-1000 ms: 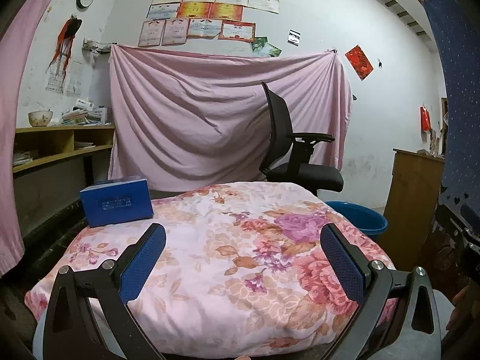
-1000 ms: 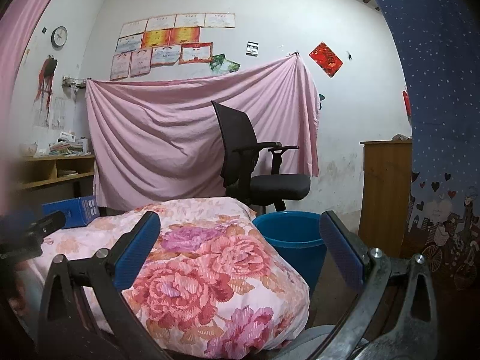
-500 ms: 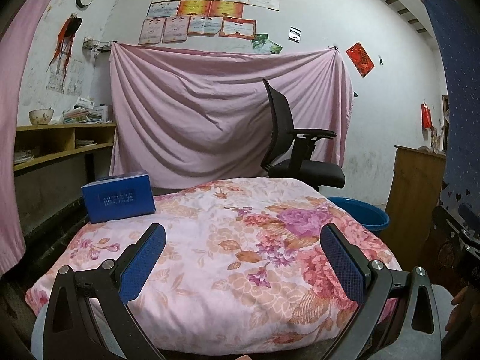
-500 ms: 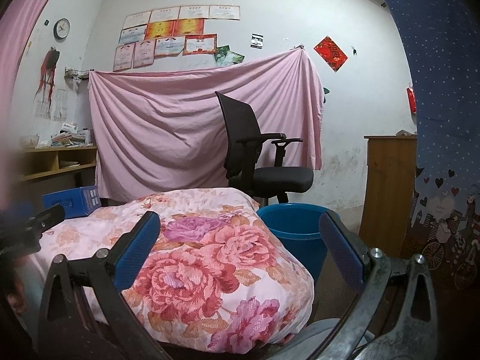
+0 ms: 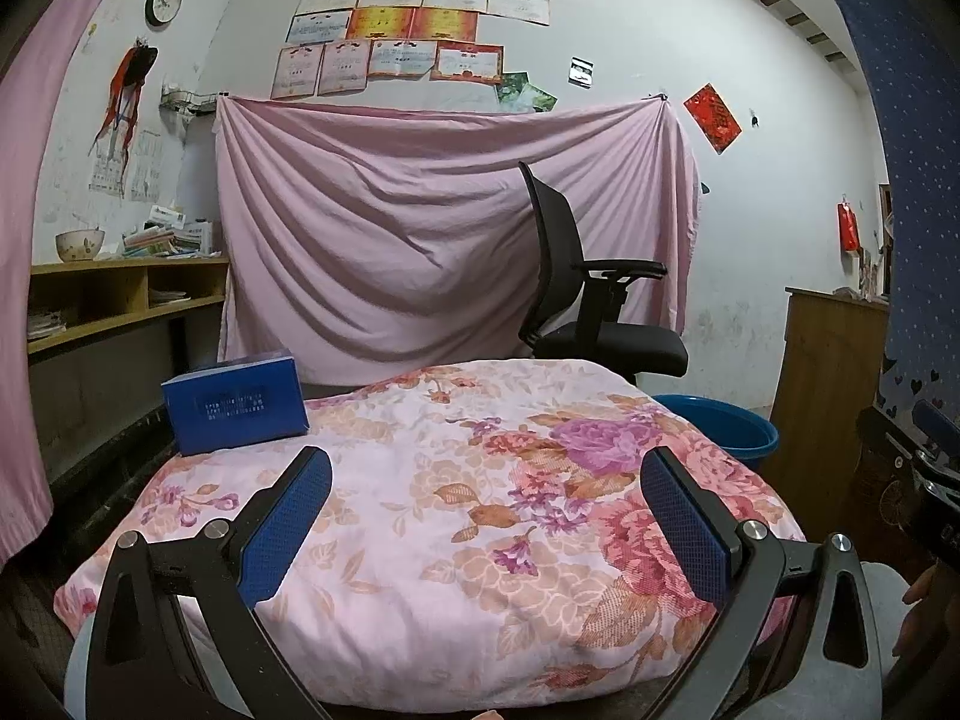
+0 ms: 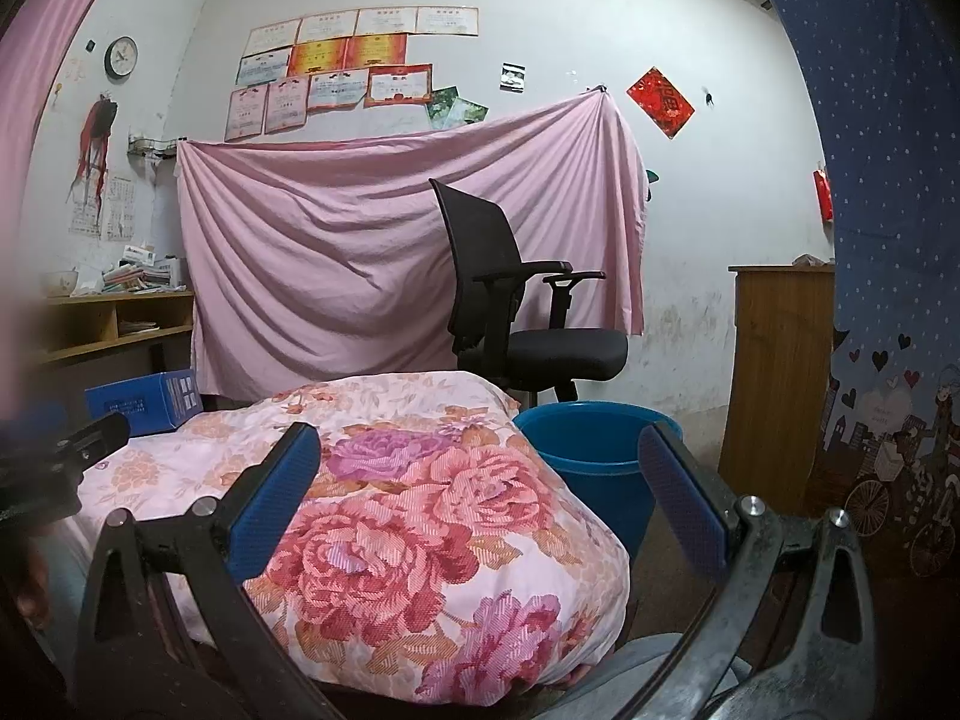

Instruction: Collect trash

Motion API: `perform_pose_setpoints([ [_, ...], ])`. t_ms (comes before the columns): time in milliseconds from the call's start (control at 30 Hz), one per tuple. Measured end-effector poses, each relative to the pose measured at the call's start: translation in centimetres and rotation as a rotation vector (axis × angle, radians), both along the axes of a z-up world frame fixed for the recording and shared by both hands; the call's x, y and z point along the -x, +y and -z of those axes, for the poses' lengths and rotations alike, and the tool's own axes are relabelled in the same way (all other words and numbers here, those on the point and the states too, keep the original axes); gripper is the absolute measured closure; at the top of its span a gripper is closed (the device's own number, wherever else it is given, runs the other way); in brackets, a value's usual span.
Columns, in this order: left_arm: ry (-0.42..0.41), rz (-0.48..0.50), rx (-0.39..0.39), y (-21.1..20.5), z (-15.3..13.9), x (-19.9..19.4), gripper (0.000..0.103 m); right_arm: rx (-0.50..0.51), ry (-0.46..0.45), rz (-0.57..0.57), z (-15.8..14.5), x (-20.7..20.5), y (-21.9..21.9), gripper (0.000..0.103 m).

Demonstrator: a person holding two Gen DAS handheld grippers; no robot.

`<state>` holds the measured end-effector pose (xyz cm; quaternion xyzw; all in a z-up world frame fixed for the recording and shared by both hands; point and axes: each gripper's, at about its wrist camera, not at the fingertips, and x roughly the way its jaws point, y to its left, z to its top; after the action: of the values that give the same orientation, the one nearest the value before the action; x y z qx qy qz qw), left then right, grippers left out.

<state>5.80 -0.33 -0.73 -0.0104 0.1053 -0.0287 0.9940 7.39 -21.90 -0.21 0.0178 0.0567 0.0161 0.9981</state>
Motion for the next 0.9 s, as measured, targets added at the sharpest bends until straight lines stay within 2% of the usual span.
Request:
perform_pose_setpoints([
  [900,-0.011,-0.005,-0.009,-0.14,-0.08,0.1,0.002,-0.001,0.007,-0.003,0.14,-0.18,-0.2,0.0],
])
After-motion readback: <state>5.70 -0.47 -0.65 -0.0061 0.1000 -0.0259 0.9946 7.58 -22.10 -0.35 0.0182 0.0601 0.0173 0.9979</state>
